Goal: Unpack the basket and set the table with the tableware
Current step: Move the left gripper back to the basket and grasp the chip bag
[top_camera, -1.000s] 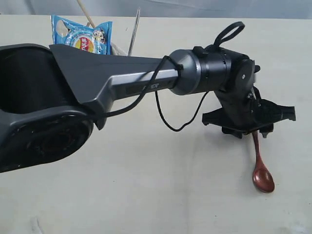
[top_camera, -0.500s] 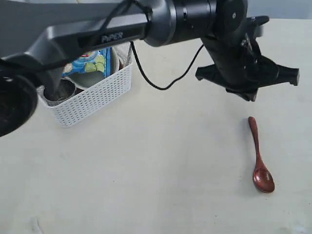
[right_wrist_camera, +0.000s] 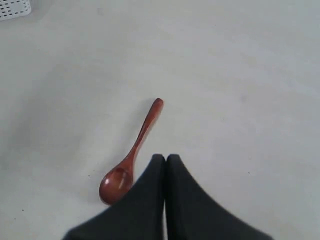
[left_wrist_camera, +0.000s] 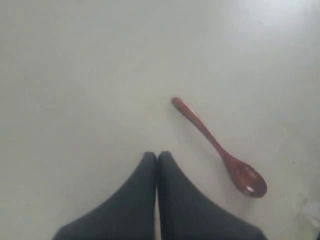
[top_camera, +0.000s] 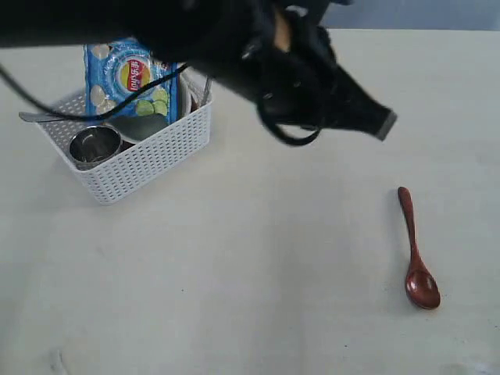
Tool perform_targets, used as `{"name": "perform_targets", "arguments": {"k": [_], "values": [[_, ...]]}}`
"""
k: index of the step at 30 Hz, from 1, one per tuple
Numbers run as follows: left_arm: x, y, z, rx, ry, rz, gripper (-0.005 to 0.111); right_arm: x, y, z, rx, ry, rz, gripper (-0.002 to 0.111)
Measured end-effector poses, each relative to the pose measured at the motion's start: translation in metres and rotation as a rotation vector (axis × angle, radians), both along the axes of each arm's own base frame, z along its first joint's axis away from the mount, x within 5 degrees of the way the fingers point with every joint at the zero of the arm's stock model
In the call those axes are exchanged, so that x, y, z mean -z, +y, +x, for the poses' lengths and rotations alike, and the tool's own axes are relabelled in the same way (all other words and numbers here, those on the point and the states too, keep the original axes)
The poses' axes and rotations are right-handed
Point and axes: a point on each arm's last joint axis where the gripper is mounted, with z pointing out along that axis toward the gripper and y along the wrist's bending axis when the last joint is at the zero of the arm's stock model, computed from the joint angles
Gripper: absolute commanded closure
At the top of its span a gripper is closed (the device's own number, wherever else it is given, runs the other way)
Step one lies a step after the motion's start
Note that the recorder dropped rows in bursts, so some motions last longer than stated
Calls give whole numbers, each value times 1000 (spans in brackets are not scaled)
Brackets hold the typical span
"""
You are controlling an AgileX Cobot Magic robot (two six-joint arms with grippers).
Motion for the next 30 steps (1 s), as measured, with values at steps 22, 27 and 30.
{"name": "perform_targets", "arguments": {"k": [22, 27, 30], "values": [[-21, 227, -1, -539, -391, -75, 106, 31, 47, 56, -144, 126, 136, 109], [4, 241, 34, -631, -284, 23, 107, 39, 53, 67, -154, 184, 120, 109], [22, 240, 56, -644, -188, 83, 107, 42, 54, 69, -163, 200, 109, 109]]}}
